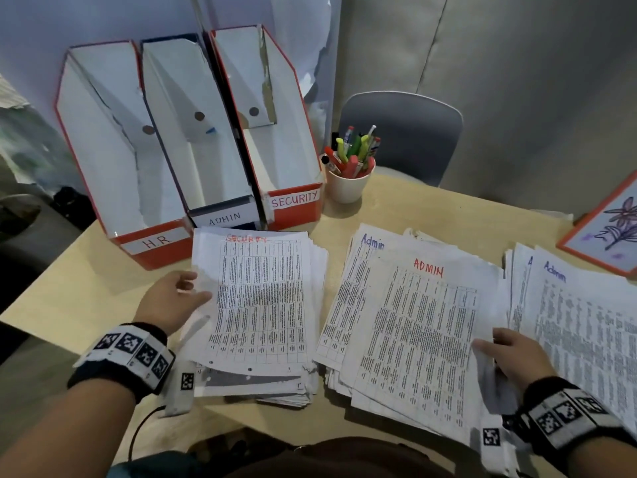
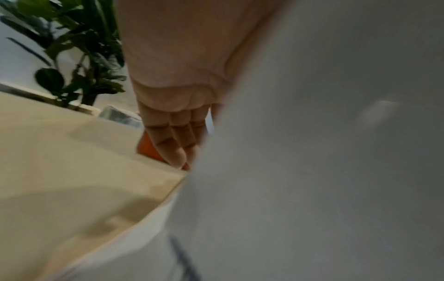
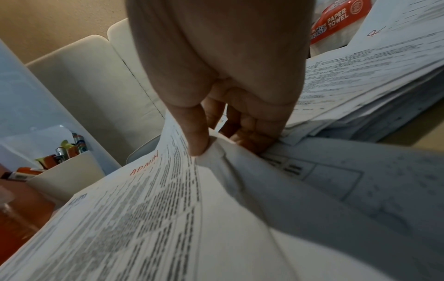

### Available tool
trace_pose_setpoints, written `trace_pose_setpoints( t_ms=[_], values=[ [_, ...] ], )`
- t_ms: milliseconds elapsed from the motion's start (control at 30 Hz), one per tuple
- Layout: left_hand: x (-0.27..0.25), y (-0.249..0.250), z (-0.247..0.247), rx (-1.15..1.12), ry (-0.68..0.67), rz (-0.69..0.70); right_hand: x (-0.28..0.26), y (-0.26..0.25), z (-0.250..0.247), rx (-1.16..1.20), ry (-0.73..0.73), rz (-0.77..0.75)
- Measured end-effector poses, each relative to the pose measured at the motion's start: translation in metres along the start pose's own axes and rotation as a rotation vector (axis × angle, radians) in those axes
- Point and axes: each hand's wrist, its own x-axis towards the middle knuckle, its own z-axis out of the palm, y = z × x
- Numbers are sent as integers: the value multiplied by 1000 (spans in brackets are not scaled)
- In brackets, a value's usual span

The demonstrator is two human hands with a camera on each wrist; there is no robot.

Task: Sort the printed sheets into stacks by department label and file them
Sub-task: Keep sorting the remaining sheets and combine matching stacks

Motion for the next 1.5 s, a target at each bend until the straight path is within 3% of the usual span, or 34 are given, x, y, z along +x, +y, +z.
trace_pose_setpoints(
  t_ms=[200,400,567,900,1067,1200,1267,1500],
  values=[
    [-22,66,24,-93,-111,240,9,10,-1,4,-49,13],
    [-45,97,110,-49,-495,259,-7,3,-6,-32,-64,-33],
    [-60,113,152,-79,-597,227,-9,-1,-14,23,-106,-16],
    [-64,115,183,-255,-539,113,-8,-2,-33,232,-172,-50],
    [-75,124,186,-220,-432,113,-1,10,-51,518,-180,17],
    [-68,120,186,-193,-413,115,-9,11,-61,593,-143,-23],
    [-65,120,184,-169,-417,126,-12,8,-61,711,-201,-11],
    [-57,123,179,-213,-503,118,-15,-6,-38,535,-182,68]
  ],
)
